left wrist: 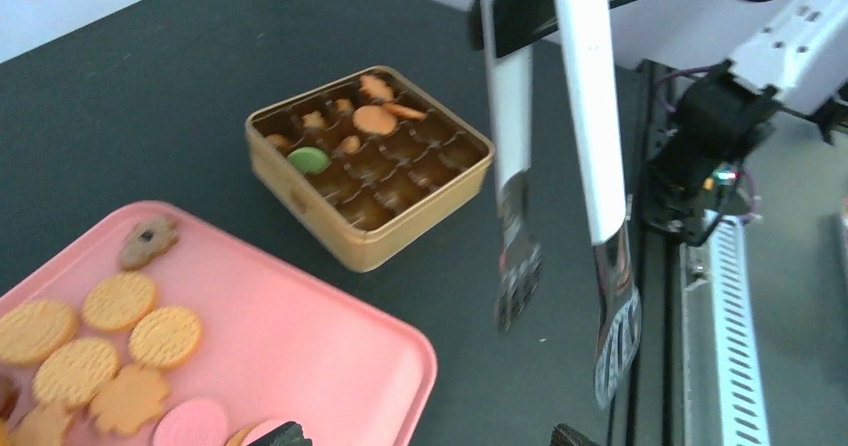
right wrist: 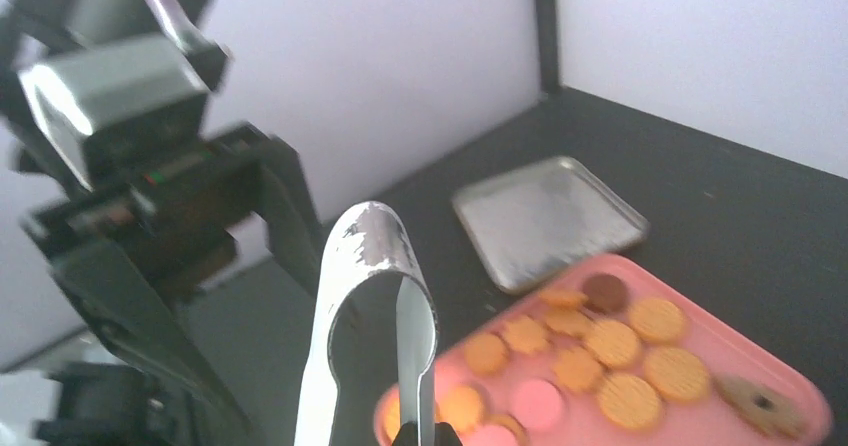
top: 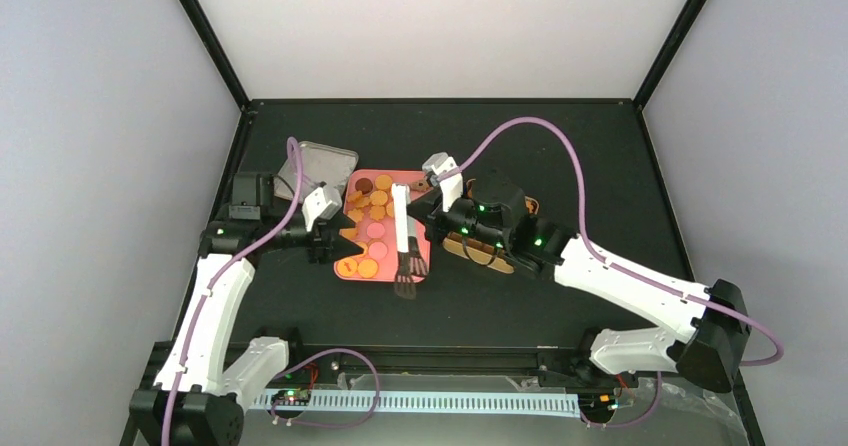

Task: Pack the cookies
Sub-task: Pass from the right arm to the left

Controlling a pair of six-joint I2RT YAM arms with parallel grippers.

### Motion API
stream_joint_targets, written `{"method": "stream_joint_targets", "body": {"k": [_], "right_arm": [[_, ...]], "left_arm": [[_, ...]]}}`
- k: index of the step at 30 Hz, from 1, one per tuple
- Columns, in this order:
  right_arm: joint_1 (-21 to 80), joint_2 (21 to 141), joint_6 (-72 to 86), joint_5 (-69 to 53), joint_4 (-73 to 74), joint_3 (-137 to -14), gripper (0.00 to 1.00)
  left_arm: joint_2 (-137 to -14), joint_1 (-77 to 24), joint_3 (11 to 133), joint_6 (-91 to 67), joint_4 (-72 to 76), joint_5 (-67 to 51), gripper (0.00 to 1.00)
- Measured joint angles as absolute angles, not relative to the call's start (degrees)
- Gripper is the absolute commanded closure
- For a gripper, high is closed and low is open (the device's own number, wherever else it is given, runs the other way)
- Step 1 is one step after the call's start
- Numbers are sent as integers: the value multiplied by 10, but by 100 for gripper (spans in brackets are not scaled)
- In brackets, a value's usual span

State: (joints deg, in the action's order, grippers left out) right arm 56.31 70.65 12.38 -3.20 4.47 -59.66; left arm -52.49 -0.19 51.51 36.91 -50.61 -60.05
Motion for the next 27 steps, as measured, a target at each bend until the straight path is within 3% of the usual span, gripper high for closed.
{"method": "stream_joint_targets", "body": {"k": [16,27], "right_arm": [[556,749,234,-192,-305,-553,99],[555,795,270,-246,-390,-566,99]], "left_arm": [[-499,-78,515,296,-470,-673,40],[-491,-94,508,293,-470,-672,69]]}}
